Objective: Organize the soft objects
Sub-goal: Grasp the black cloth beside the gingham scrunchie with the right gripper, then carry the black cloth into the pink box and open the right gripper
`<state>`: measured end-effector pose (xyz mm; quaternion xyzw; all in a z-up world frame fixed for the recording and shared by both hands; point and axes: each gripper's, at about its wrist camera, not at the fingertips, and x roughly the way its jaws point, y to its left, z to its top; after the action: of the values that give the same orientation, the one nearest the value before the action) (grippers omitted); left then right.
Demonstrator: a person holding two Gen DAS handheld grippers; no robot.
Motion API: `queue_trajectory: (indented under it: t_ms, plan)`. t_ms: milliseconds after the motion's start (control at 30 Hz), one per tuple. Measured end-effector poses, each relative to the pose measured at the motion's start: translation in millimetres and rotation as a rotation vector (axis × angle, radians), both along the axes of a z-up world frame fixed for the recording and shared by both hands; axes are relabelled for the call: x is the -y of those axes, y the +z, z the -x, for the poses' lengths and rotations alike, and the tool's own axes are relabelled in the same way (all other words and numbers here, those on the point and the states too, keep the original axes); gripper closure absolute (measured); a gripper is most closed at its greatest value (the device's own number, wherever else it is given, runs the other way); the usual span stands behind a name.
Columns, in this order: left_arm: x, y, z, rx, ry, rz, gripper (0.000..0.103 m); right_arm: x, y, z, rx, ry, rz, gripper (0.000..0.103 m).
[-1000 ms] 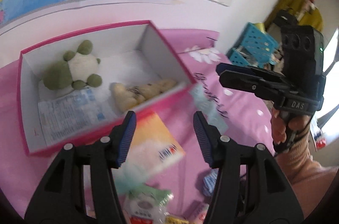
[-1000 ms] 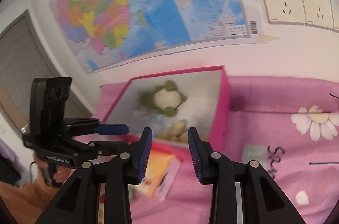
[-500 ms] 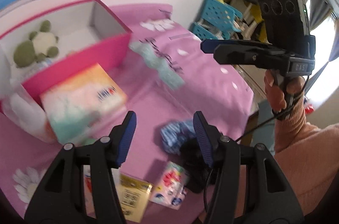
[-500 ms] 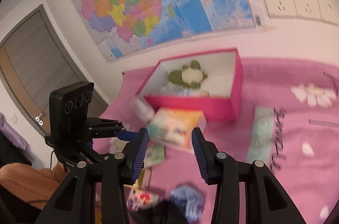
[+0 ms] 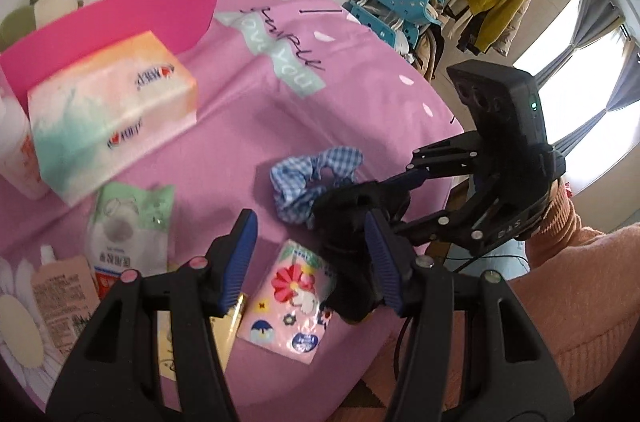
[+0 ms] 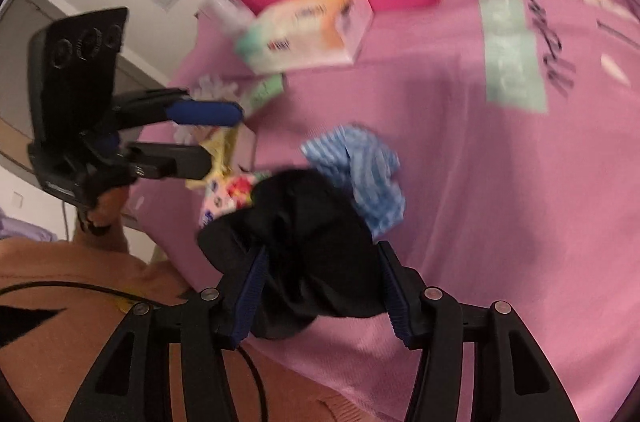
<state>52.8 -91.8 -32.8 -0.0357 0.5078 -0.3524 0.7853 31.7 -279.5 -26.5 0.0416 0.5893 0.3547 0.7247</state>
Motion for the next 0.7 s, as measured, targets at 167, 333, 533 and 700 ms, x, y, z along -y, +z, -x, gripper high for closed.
queue_trajectory:
  t_ms: [167, 333, 533, 700]
  plan:
    - [1.4, -7.7, 5.1, -0.035, -0.023, 0.016, 0.045, -3.6, 5.1, 6.3, 0.056, 0.020, -0.010, 0.082]
    - [5.2, -10.3, 12.0, -0.078, -0.087, 0.083, 0.041, -7.5, 32.8, 8.5, 0.155, 0.023, -0.064, 0.092]
    - [6.2, 0.1, 9.0, -0.040, -0.080, 0.116, 0.039, -18.8, 63.8, 2.7, 0.250, 0.030, -0.143, 0.093]
    - [-2.3, 20.1, -1.3, 0.039, -0.027, 0.136, 0.041, -26.8, 90.2, -7.3, 0.331, 0.047, -0.180, 0.093]
